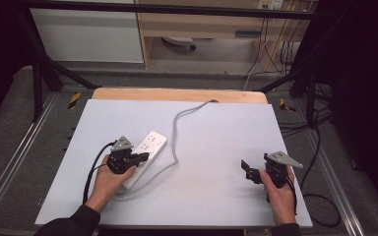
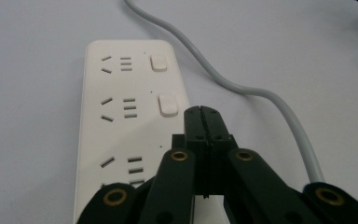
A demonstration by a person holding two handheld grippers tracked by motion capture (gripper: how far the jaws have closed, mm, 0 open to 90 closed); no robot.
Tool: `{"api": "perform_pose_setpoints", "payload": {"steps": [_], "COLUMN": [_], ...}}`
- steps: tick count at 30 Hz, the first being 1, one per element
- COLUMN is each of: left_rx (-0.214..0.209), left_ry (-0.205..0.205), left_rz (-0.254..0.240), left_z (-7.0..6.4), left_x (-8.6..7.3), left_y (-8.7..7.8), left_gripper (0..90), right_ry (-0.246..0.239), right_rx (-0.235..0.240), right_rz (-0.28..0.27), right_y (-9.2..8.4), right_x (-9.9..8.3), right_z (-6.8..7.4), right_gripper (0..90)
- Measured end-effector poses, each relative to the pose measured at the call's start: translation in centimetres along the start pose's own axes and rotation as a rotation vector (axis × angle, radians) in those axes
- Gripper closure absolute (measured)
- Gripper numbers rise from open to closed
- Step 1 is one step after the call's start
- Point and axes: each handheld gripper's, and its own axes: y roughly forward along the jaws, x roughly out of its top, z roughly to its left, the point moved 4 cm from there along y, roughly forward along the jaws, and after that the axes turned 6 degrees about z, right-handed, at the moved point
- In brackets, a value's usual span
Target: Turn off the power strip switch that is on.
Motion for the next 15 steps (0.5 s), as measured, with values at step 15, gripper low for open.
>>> {"api": "perform_pose_setpoints", "payload": {"steps": [15], "left_rx": [0.001], "left_ry": [0.004], "left_rz": [-0.093], "left_z": [-0.36], "left_x": [0.77], "left_y": [-0.50], "left_gripper": [56.0], "right_ry": [0.000], "right_rx": [0.001], "right_rz": [0.001], "right_y": [0.00], "right_x": [0.01], "right_z": [0.01], "right_gripper": [3.4]}}
